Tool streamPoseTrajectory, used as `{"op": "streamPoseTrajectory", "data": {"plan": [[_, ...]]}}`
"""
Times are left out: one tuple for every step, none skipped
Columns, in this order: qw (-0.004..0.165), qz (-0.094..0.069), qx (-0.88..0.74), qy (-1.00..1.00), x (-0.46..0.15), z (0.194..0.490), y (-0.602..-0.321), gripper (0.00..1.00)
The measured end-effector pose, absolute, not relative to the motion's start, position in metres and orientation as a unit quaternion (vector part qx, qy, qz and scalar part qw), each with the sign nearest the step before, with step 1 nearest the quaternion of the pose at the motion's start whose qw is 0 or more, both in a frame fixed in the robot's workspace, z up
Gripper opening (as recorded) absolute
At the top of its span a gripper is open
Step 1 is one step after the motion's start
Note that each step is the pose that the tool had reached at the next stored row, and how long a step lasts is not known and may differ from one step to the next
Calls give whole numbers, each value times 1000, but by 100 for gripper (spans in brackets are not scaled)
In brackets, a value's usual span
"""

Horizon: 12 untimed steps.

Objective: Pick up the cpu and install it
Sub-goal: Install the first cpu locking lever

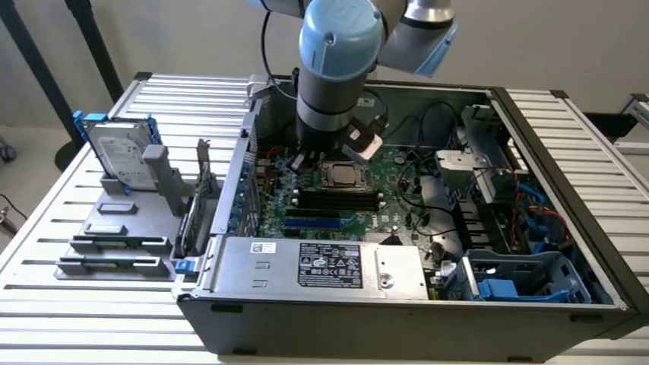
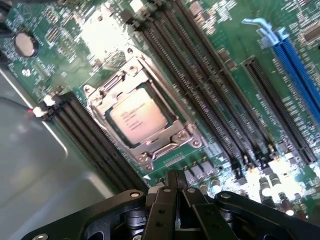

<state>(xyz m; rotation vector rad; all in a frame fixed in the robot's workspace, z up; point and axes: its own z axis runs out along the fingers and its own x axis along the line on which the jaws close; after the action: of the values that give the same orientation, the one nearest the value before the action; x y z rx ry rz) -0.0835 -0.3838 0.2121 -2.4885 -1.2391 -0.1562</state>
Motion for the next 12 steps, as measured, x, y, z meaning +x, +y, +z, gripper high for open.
{"op": "streamPoseTrajectory", "data": {"plan": [[177, -54, -879, -440, -84, 214, -381, 11], [176, -54, -878, -441, -84, 215, -379, 11], [175, -53, -878, -443, -84, 216, -378, 11], [174, -51, -877, -446, -84, 218, -376, 11], [173, -50, -875, -449, -84, 219, -375, 11], [171, -49, -874, -452, -84, 220, -374, 11], [170, -47, -873, -455, -84, 221, -374, 11], [168, -46, -871, -459, -84, 222, -373, 11], [167, -44, -870, -463, -84, 223, -373, 11], [166, -43, -868, -467, -84, 224, -373, 11], [166, -42, -865, -471, -84, 224, -373, 11], [165, -41, -862, -477, -84, 225, -372, 11]]}}
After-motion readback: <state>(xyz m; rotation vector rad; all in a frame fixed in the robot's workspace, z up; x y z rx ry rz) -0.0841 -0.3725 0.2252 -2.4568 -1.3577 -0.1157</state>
